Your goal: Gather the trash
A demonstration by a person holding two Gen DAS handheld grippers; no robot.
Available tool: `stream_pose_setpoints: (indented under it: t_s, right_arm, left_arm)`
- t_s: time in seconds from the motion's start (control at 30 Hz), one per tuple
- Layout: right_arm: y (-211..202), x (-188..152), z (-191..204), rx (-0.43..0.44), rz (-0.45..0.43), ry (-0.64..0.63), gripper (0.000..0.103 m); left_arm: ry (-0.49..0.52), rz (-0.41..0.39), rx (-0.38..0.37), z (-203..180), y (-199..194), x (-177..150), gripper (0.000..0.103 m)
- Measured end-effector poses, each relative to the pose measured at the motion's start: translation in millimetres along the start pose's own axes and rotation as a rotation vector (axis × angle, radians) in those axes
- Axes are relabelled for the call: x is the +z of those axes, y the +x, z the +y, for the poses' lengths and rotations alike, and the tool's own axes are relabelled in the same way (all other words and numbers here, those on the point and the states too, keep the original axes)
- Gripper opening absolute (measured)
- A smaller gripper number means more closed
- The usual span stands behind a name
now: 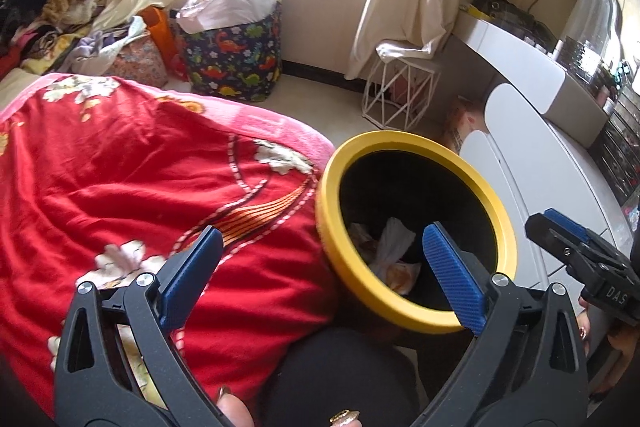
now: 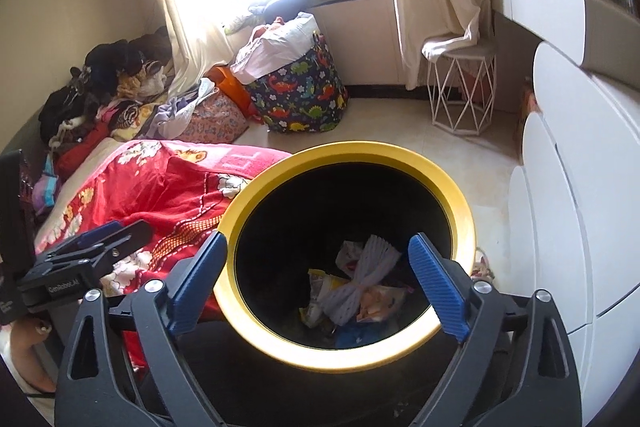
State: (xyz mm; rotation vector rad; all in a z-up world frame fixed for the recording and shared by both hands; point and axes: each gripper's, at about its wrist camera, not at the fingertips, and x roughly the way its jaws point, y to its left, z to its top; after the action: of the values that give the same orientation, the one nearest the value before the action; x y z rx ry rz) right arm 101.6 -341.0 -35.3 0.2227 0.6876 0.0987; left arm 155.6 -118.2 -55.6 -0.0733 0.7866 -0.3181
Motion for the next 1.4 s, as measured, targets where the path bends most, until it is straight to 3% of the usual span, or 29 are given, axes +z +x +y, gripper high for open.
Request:
stream_pose_setpoints:
  t_s: [0.47,0.8,1.0,1.2,1.4]
  right_arm:
    - [-20.2,-21.3,34.4,-0.006,-0.091,-0.085,0.097]
    - [-47.0,-37.4,68.7,-0.017,-0.25,-0.183,0.097]
    - [-63.3,-48.6,78.4,-0.052,-0.353,-0.17,0.097]
    - [-82.5,-67.1,85.4,-0.076,-0.474,-0.165,0.097]
    - [-88.7,-79.2,93.5,-0.099,-0.537,-0.202,0.097]
  left_arm:
    - [-0.063,-0.083,0.104,36.4,-48.0,-22.9,0.092]
    - [-0.063,-0.197,0.19,52.1,-86.1,-37.0,0.092]
    - [-0.05,-0.28,0.23,50.0,-105.7,-47.6,0.092]
    - [-0.044,-0.356,0.246,46.1,-120.8,-57.8,0.092]
    - [-0.017,-0.391,0.253,42.1,-128.8,-65.7,0.092]
